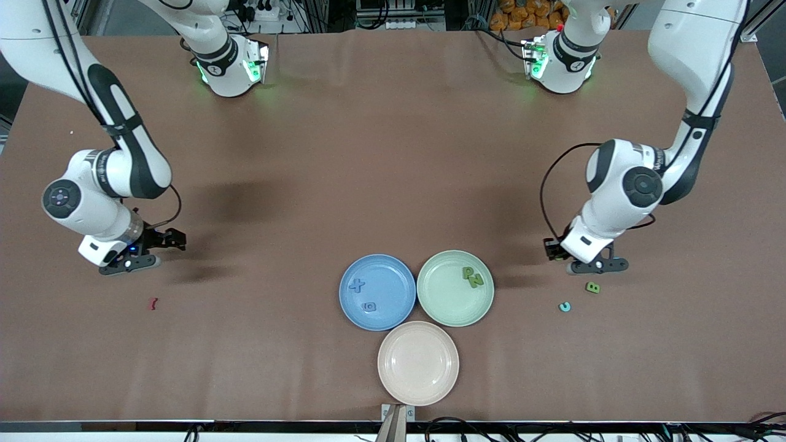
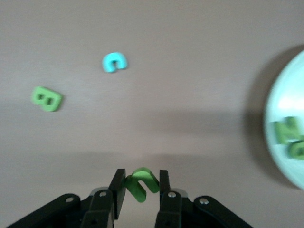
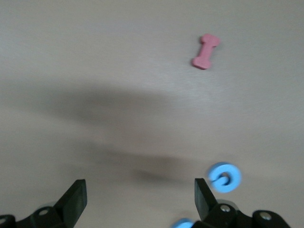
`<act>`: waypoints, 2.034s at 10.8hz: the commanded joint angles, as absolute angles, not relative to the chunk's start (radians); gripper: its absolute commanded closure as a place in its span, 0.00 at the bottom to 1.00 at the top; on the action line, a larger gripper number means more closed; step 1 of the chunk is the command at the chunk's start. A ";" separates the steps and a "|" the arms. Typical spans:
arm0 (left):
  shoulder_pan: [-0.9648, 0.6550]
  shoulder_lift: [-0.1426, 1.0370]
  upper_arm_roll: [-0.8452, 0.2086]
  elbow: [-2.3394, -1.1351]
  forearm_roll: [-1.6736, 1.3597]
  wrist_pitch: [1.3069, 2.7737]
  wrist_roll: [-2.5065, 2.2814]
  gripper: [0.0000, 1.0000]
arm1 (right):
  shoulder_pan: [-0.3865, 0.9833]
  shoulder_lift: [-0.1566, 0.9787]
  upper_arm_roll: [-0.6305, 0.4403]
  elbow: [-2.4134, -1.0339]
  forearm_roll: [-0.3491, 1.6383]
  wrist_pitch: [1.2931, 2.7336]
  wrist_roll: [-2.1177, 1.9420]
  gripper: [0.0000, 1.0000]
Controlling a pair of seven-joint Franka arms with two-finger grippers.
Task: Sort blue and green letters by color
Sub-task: 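Drop the green u into the green plate while the right gripper grasps the c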
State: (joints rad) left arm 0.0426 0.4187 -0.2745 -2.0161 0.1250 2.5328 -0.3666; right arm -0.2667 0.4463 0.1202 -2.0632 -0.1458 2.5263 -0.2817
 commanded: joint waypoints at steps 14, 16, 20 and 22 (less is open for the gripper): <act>-0.235 0.632 -0.163 -1.650 0.182 2.329 -0.611 0.00 | -0.425 0.647 0.138 -1.867 -0.167 2.503 -0.578 0.00; -0.137 0.624 -0.207 -1.677 0.227 2.327 -0.493 0.00 | -0.436 0.647 0.138 -1.868 -0.167 2.478 -0.581 0.25; 0.061 0.627 -0.284 -1.704 0.328 2.326 -0.190 0.00 | -0.451 0.647 0.140 -1.871 -0.164 2.468 -0.616 1.00; 0.185 0.641 -0.328 -1.703 0.328 2.329 -0.012 0.00 | -0.446 0.646 0.140 -1.868 -0.164 2.470 -0.617 1.00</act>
State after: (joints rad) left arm 0.0650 0.6562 -0.2649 -1.6756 0.2979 2.3328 -0.1620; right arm -0.4264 0.6314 0.1220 -1.8681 -0.1466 2.4771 -0.6009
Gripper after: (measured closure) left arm 0.000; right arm 0.656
